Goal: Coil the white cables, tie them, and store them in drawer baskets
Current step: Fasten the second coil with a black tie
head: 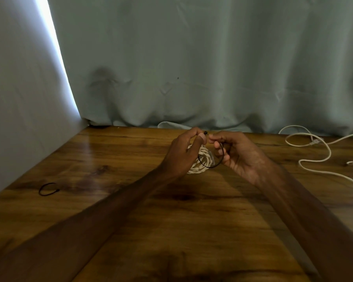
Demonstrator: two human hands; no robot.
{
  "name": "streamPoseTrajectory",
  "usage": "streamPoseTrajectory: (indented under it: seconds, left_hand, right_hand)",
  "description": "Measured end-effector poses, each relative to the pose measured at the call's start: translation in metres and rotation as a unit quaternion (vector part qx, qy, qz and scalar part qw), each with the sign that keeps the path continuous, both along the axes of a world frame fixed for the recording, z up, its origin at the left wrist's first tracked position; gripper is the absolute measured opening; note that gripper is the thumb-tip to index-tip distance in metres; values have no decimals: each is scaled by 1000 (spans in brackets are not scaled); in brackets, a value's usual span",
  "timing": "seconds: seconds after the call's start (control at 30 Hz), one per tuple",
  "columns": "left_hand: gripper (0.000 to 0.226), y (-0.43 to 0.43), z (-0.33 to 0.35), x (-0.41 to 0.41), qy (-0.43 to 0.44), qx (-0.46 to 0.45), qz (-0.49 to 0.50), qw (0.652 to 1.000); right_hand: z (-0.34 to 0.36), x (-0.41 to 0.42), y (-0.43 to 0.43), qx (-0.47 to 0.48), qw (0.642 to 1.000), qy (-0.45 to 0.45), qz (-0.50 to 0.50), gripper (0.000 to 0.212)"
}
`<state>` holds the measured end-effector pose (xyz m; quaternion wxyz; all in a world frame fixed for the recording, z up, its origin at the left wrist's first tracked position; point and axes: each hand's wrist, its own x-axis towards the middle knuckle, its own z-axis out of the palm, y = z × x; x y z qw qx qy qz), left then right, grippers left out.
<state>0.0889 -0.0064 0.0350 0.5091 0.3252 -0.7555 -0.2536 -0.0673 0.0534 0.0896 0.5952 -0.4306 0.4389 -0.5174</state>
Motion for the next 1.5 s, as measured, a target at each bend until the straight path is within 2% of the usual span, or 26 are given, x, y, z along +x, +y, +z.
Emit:
streamPoseTrajectory:
  seconds: [0.4, 0.57, 0.73, 1.03, 1.5]
  left_hand:
    - [20, 7, 2, 0, -55, -84, 9, 995]
    - [21, 4, 2, 5, -84, -108, 17, 990]
    - [23, 8, 2, 3, -122, -138, 19, 983]
    - [17, 11, 3, 4, -123, -134, 7, 983]
    - [20, 19, 6, 0, -113, -102, -39, 988]
  right_hand:
    - [-4, -4, -6, 6, 1000, -5, -11, 9]
    - [-9, -5, -10, -13, 999, 21, -27, 22]
    - [-6, -10, -11, -29, 999, 17, -20, 14]
    - [-4, -17, -11, 10, 1000, -5, 3, 30]
    - [0, -29, -12, -67, 996, -4, -57, 20]
